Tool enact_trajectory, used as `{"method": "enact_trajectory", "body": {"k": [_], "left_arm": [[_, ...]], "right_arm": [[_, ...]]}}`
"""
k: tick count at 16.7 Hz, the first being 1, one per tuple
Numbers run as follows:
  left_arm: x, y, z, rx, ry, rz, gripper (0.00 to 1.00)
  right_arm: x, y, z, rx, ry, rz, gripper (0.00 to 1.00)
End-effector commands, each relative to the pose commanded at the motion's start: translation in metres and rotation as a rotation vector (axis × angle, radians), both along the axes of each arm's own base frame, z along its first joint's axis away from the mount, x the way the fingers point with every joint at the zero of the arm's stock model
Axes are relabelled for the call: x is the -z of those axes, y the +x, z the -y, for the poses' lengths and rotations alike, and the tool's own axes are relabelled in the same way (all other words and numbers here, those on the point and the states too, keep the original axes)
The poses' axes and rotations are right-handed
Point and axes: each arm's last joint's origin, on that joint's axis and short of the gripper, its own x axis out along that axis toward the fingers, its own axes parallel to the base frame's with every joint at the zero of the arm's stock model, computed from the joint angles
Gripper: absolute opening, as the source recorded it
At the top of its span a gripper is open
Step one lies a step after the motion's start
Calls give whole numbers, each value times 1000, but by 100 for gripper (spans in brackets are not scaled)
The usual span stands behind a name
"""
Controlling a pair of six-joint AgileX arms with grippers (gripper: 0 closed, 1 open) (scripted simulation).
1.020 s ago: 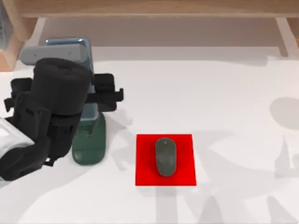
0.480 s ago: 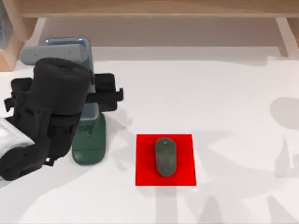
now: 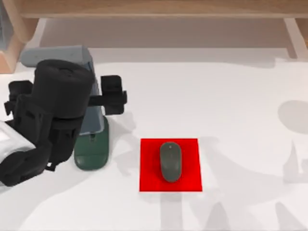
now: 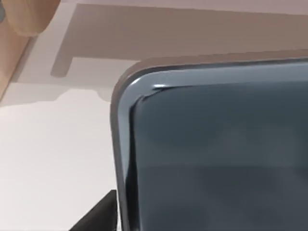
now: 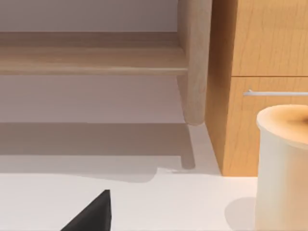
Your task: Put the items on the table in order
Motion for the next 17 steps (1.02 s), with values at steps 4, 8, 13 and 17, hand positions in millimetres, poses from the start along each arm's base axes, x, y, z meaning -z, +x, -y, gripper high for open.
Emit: {"method": "enact_trajectory", "body": {"k": [4, 8, 13, 17], "left_arm": [[0, 0, 0, 0, 0, 0, 100], [-2, -5, 5, -1, 25, 1, 100], [-16, -20, 8, -24, 46, 36, 100], [-4, -29, 2, -3, 6, 9, 100]], "right_arm": [[0, 0, 0, 0, 0, 0, 100], [0, 0, 0, 0, 0, 0, 100], [0, 0, 0, 0, 0, 0, 100], [0, 0, 0, 0, 0, 0, 100]]}}
